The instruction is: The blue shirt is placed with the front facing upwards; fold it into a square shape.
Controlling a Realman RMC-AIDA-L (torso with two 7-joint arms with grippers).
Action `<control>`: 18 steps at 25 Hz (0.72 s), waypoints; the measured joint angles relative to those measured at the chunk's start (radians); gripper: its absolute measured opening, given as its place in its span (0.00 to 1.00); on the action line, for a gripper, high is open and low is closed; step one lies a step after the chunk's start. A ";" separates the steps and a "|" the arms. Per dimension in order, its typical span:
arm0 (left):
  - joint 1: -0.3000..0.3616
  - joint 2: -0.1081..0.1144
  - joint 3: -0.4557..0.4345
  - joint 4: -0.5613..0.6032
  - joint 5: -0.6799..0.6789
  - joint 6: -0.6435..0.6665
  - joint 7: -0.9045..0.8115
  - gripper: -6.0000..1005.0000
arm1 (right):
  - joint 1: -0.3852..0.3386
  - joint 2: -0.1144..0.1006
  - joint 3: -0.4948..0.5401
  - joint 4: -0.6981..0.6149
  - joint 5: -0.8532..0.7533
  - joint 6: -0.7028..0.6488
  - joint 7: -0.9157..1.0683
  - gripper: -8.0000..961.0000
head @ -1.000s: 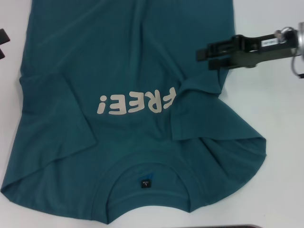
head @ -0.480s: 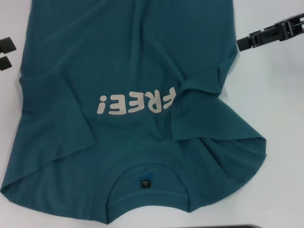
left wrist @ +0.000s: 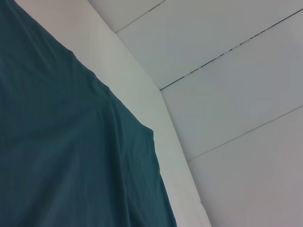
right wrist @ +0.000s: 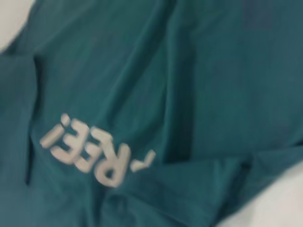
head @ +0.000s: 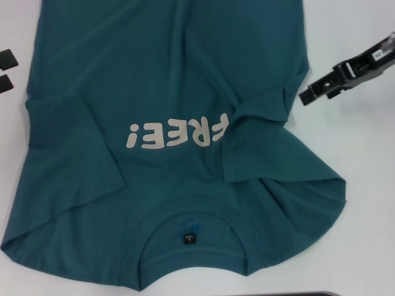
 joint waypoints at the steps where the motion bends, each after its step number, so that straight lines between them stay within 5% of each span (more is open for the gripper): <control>1: -0.001 -0.001 0.000 0.000 0.000 -0.002 0.000 0.90 | 0.001 0.006 0.002 0.007 0.012 0.006 0.024 0.84; 8: -0.003 -0.005 -0.002 0.000 0.000 -0.008 0.000 0.90 | 0.008 0.033 0.005 0.163 0.063 0.092 0.151 0.84; 18: -0.007 -0.007 -0.001 0.000 0.000 -0.019 0.004 0.90 | -0.004 0.041 0.008 0.190 0.080 0.149 0.175 0.84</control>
